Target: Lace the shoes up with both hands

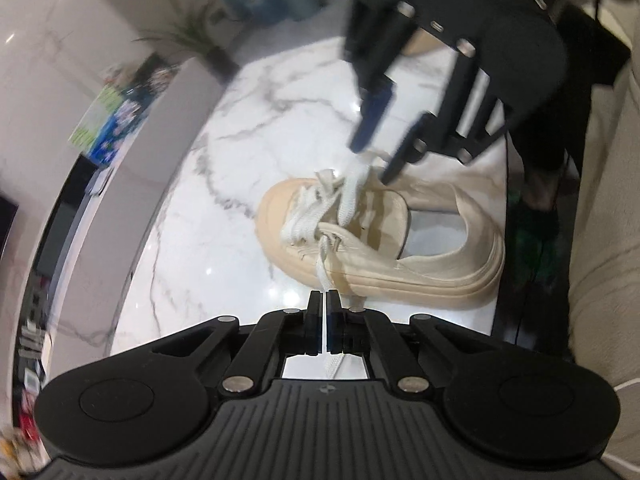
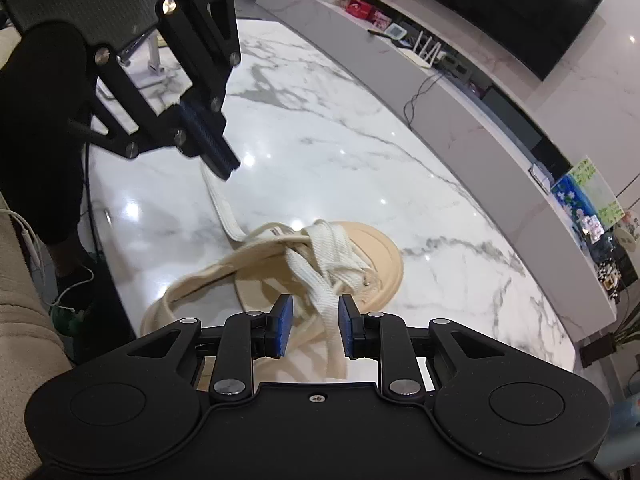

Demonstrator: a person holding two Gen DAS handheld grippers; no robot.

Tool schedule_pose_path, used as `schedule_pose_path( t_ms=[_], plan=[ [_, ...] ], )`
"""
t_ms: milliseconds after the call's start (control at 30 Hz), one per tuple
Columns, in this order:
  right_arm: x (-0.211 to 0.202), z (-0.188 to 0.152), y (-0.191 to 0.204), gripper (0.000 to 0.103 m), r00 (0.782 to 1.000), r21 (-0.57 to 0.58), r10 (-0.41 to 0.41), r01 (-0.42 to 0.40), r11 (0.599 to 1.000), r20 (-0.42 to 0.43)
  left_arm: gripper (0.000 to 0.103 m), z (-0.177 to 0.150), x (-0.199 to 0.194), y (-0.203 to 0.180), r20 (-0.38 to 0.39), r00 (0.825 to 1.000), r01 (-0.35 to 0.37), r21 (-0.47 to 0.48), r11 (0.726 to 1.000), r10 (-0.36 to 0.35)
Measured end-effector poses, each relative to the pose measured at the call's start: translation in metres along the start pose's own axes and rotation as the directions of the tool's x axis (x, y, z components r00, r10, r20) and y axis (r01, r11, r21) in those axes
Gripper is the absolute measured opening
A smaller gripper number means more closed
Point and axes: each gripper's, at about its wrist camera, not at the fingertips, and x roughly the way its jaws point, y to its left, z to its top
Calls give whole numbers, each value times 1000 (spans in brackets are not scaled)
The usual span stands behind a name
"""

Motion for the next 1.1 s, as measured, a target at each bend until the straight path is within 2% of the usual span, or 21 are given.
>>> schedule_pose_path(
  t_ms=[433, 533, 600, 667, 733, 1000, 1100],
  plan=[
    [-20, -1, 14, 22, 1000, -6, -10, 10, 1000, 19, 1, -16, -31, -11, -42, 997, -66, -51, 997, 64],
    [-19, -1, 16, 24, 1000, 6, -17, 17, 1000, 20, 3, -13, -27, -14, -14, 997, -78, -55, 995, 77],
    [-20, -1, 17, 32, 999, 19, -27, 26, 999, 25, 4, -10, -28, -16, 20, 997, -80, -61, 995, 81],
    [-21, -2, 15, 32, 999, 50, -29, 28, 998, 38, 9, -7, -22, -16, 39, 996, -81, -68, 994, 83],
    [-22, -2, 13, 32, 998, 80, -26, 22, 997, 55, 16, -4, -20, -17, 41, 996, -75, -77, 994, 79],
    [-13, -3, 7, 32, 999, 138, -5, -1, 990, 48, 17, 13, -10, -13, 41, 998, -38, -183, 982, 46],
    [-9, -4, 6, 32, 999, 136, 11, -16, 991, 37, 17, 14, -7, -13, 53, 998, -17, -176, 984, 27]
  ],
)
